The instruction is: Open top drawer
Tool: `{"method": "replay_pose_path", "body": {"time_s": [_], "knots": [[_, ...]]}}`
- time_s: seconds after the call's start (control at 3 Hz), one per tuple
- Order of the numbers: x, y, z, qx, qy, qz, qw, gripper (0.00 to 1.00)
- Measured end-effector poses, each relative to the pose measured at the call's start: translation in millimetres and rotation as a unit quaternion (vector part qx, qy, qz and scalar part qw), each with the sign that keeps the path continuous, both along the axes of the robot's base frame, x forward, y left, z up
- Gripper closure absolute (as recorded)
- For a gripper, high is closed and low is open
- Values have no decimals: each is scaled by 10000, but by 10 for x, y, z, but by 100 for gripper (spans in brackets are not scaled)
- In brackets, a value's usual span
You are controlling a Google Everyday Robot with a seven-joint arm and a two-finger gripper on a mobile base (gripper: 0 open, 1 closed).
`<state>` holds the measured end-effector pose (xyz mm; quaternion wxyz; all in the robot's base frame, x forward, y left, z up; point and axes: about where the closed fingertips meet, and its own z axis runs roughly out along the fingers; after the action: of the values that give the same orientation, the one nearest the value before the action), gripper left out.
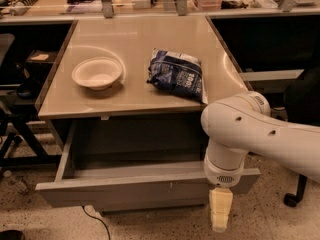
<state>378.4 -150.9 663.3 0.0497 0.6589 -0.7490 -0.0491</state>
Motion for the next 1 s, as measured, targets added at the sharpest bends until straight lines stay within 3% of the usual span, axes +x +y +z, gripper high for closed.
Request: {"method": "replay_pose_path", "body": {"time_s": [0.67,1.0], "knots": [[-49,-88,-299,-89,260,-100,9996,0],[-294,-242,-238,-228,310,-81,9992,0]]}}
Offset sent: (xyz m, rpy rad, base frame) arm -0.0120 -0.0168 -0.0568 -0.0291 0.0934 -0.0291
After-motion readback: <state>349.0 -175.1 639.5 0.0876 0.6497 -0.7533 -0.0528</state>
